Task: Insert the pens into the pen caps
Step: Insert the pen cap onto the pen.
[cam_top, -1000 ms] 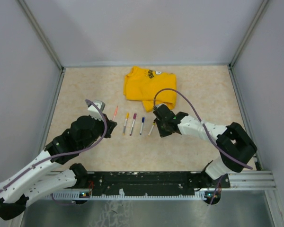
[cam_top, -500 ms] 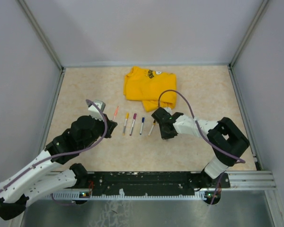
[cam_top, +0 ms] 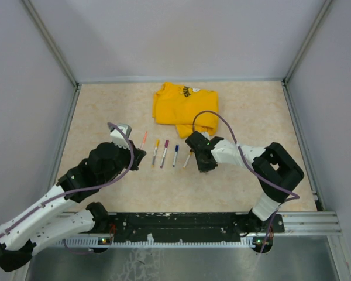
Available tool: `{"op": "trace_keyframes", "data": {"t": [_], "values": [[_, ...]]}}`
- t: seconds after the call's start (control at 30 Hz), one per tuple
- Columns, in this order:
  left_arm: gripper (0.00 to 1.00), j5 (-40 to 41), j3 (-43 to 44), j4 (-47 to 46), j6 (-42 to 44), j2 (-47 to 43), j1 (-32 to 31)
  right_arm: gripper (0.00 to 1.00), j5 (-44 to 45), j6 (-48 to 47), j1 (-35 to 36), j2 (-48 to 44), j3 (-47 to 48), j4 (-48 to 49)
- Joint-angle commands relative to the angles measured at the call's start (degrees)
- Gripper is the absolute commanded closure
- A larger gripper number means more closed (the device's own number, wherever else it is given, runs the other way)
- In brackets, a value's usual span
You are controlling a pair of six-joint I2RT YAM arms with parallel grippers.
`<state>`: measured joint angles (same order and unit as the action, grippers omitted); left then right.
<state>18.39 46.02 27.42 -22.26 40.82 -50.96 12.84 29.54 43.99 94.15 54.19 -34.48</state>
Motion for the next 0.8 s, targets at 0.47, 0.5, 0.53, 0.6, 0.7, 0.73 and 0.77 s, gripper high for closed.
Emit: {"op": "trace_keyframes", "data": {"t": [0.47,0.5,0.53,0.6,0.7,0.73,0.77], "values": [[1.0,0.0,0.2,-2.7,-0.8,0.2,0.1,1.0,2.4,-1.1,-0.3,-17.4,-6.2,5.1],[1.0,0.1,0.0,-2.9,-1.0,0.1,0.1,1.0,2.5,-1.4,-0.3,-19.8,-7.3,6.6],[1.0,0.2,-0.1,-3.1,-1.3,0.0,0.1,1.0,2.1,-1.7,-0.4,-22.1,-8.2,7.9],[1.0,0.5,-0.5,-3.6,-1.8,-0.3,0.1,1.0,0.8,-2.5,-1.2,-25.4,-9.3,9.7],[1.0,0.6,-0.9,-4.7,-2.2,-0.6,0.2,1.0,-1.0,-3.6,-2.3,-29.3,-10.0,12.3],[1.0,0.5,-0.9,-5.1,-2.2,-0.7,0.1,1.0,-1.3,-4.1,-2.4,-30.7,-10.3,13.5],[1.0,0.4,-0.9,-5.4,-2.2,-0.7,0.1,1.0,-1.3,-4.3,-2.5,-32.3,-10.8,14.8]]}}
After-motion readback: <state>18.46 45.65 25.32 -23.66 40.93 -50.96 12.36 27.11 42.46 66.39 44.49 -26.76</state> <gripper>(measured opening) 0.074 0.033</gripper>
